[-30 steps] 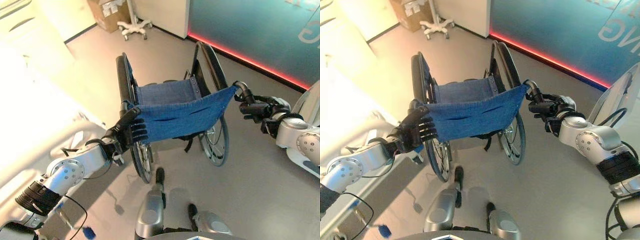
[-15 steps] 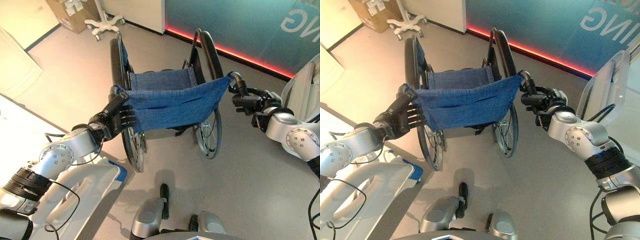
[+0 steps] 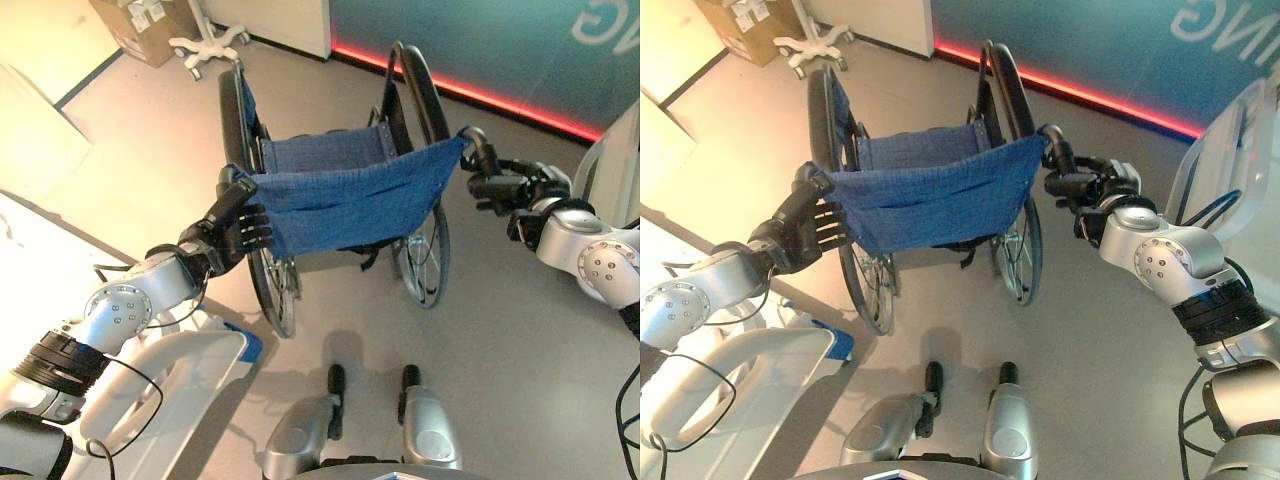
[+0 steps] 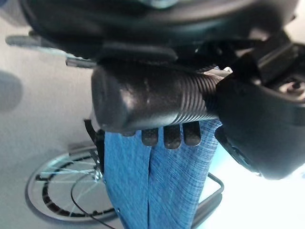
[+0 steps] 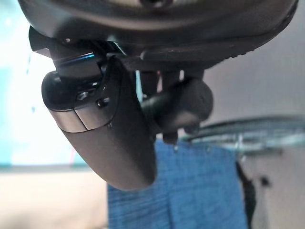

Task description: Push the wheelchair next to the bed

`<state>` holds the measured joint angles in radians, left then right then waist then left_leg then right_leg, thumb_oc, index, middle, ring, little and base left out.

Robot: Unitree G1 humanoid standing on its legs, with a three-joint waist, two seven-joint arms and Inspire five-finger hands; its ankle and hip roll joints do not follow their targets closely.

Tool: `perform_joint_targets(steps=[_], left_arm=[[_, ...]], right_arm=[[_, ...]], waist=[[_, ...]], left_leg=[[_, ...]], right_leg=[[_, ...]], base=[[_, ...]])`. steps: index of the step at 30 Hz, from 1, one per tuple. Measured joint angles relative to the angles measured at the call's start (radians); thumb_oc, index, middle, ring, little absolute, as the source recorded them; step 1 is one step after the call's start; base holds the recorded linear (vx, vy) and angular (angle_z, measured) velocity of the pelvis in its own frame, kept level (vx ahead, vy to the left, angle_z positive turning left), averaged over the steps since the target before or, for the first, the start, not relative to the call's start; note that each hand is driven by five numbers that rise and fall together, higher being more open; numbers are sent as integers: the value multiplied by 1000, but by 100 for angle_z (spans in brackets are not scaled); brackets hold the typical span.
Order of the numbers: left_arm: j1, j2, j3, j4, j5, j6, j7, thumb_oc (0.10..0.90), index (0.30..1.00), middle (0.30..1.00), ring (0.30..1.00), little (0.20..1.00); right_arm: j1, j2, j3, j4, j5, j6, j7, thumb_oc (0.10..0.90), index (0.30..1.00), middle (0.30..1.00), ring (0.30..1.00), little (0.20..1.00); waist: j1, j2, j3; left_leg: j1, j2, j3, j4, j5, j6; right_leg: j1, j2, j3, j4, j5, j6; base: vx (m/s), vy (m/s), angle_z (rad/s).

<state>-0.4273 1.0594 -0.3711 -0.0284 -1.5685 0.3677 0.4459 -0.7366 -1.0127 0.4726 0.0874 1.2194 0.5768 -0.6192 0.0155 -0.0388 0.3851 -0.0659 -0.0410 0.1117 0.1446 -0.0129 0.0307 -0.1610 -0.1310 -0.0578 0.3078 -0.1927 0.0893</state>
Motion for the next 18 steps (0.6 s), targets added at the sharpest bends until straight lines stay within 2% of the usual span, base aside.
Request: perform_joint_targets(steps=[1,2,3,4,5,6,8,9,11,12,14,16,17,18], left_arm=[[0,11,3,-6,-3,0,0,400,300,300,300,300],[11,14,9,-26,-20,0,3,400,300,300,300,300],[25,14,26,-40,-31,0,9,400,300,300,300,300],[70,-2,74,-56,-33,-1,7,400,300,300,300,300],[133,-17,128,-90,-29,-8,-1,400,300,300,300,300],[143,-22,140,-106,-27,-9,0,400,300,300,300,300],[152,-51,139,-110,-24,-8,1,400,300,300,300,300],[159,-62,140,-111,-21,-9,1,400,300,300,300,300],[177,-77,140,-134,-18,-8,1,400,300,300,300,300],[186,-82,140,-153,-20,-8,1,400,300,300,300,300],[194,-99,139,-162,-35,-8,-5,400,300,300,300,300],[200,-105,138,-177,-38,-6,-9,400,300,300,300,300],[202,-106,138,-186,-37,-6,-27,400,300,300,300,300],[203,-106,138,-191,-38,-6,-31,400,300,300,300,300]], right_arm=[[-1,0,-2,6,-1,0,12,400,300,300,300,300],[-5,-4,-2,20,-20,1,40,400,300,300,300,300],[-6,-5,0,26,-39,-2,60,400,300,300,300,300],[-9,-4,9,26,-56,-5,70,400,300,300,300,300],[-7,-4,16,26,-74,-4,87,400,300,300,300,300],[-9,-15,16,29,-76,-3,100,400,300,300,300,300],[-21,-6,17,63,-84,-3,119,400,300,300,300,300],[-21,1,18,71,-90,-2,123,400,300,300,300,300],[-21,1,19,76,-126,17,125,400,300,300,300,300],[-21,0,19,86,-137,18,126,400,300,300,300,300],[-21,12,18,117,-160,17,138,400,300,300,300,300],[-21,12,19,138,-163,18,144,400,300,300,300,300],[-21,12,15,151,-183,9,161,400,300,300,300,300],[-21,13,15,154,-198,7,168,400,300,300,300,300]], waist=[[-7,-16,1],[17,-16,-3],[31,-13,-3],[43,-11,-4],[55,-21,-10],[64,-34,-8],[85,-36,-7],[88,-37,-6],[103,-38,-5],[116,-38,-5],[118,-33,-2],[134,-19,5],[142,-11,9],[145,-8,9]], left_leg=[[-27,8,7,80,-17,2],[-37,60,-6,233,-128,-21],[-35,77,2,237,-159,-24],[-27,92,8,233,-168,-43],[-16,103,-8,244,-156,-72],[-54,98,-35,312,-138,-92],[-161,80,-116,504,-75,-111],[-169,62,-144,521,-80,-114],[-175,10,-150,454,-81,-112],[-168,5,-91,334,-75,-110],[-168,-1,-16,189,-72,-112],[-199,-4,-9,107,-50,-141],[-216,10,37,53,-35,-165],[-228,13,51,36,-31,-172]], right_leg=[[0,-13,-8,-9,26,-8],[-11,-1,-15,31,70,-1],[-17,14,-26,66,70,-3],[-34,30,-42,143,50,-45],[-10,67,-83,150,10,-103],[17,66,-100,114,-7,-87],[62,87,-87,76,-12,-102],[81,90,-84,62,-10,-106],[124,101,-76,19,-10,-115],[154,108,-72,-22,-3,-120],[220,127,-79,-92,2,-128],[281,145,-85,-136,0,-127],[319,156,-85,-169,-3,-133],[340,161,-86,-186,-5,-135]], base=[[292,-358,28],[275,-330,5],[275,-305,-24],[170,-154,-8],[274,-214,8],[380,-182,27],[387,-121,35],[345,-53,29],[375,-33,21],[308,-16,17],[460,-32,17],[579,-48,2],[375,-32,-3],[614,-37,-3]])
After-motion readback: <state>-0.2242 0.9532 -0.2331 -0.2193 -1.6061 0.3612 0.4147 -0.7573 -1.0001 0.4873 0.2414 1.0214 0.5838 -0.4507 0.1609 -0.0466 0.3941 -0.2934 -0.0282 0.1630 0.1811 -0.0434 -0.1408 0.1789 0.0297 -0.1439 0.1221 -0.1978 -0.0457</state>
